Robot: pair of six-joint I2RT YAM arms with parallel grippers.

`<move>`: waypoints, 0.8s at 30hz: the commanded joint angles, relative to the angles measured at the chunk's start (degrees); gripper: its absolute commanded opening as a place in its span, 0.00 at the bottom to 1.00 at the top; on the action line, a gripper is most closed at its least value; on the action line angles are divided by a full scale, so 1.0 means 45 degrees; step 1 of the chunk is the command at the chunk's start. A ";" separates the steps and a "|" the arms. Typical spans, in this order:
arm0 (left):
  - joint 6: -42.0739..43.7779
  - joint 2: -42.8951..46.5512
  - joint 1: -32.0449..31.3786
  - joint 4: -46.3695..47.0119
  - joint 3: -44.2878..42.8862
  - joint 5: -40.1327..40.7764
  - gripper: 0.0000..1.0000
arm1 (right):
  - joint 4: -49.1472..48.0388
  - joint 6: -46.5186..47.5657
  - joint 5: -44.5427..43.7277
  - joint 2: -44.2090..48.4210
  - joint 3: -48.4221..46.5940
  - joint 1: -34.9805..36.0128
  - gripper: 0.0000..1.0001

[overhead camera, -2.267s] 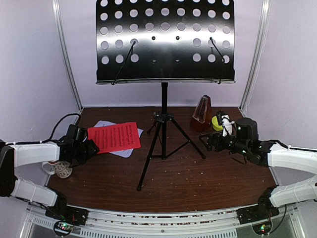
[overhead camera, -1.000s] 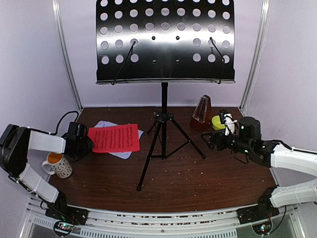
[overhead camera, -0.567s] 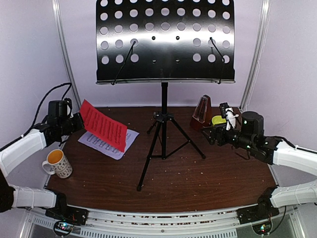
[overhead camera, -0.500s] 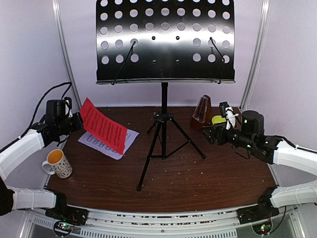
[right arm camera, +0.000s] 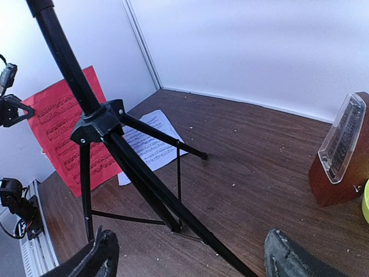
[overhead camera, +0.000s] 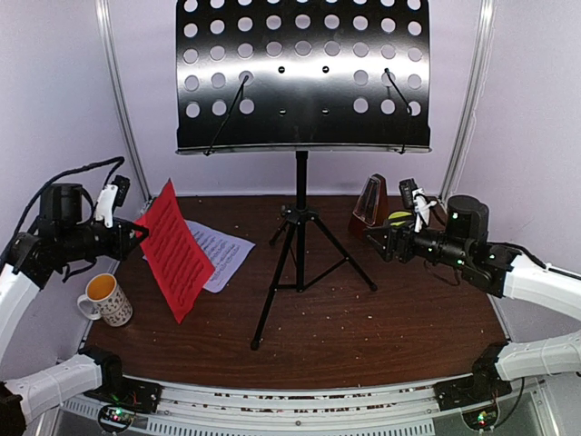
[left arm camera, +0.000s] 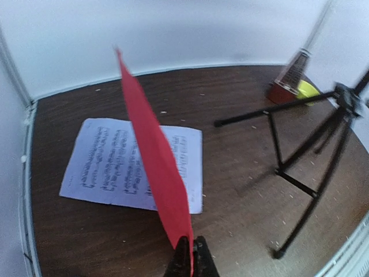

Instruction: Set up the instrument practice props

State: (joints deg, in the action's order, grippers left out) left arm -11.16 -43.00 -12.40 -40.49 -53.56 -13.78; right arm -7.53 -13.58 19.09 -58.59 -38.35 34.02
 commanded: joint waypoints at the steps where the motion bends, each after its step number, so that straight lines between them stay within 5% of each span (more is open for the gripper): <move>1: 0.1858 0.1094 -0.1104 -0.1858 -0.0944 -0.3372 0.00 | -0.0663 0.0203 0.0773 0.0129 -0.0375 0.0290 0.88; 8: 0.2608 0.1919 -0.2248 -0.3563 -0.1667 -0.5264 0.00 | -0.1295 0.0214 0.1117 0.0090 -0.0190 0.0827 0.88; 13: 0.1985 0.2379 -0.2817 -0.2792 -0.1017 -0.7820 0.00 | -0.2117 0.0466 0.1804 0.0110 0.0019 0.1351 0.90; 19: 0.1210 0.1716 -0.5656 -0.1152 -0.1274 -0.7515 0.00 | -0.3078 0.0480 0.2628 -0.0259 -0.0101 0.2235 0.98; 24: 0.2018 -0.0591 -0.9025 -0.1329 -0.2629 -0.5270 0.00 | -0.3359 0.0517 0.3044 -0.0817 -0.0425 0.3231 1.00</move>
State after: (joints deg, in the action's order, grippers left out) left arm -4.16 -38.24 -44.05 -50.48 -60.66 -43.72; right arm -19.38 -11.90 29.85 -60.77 -38.44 45.74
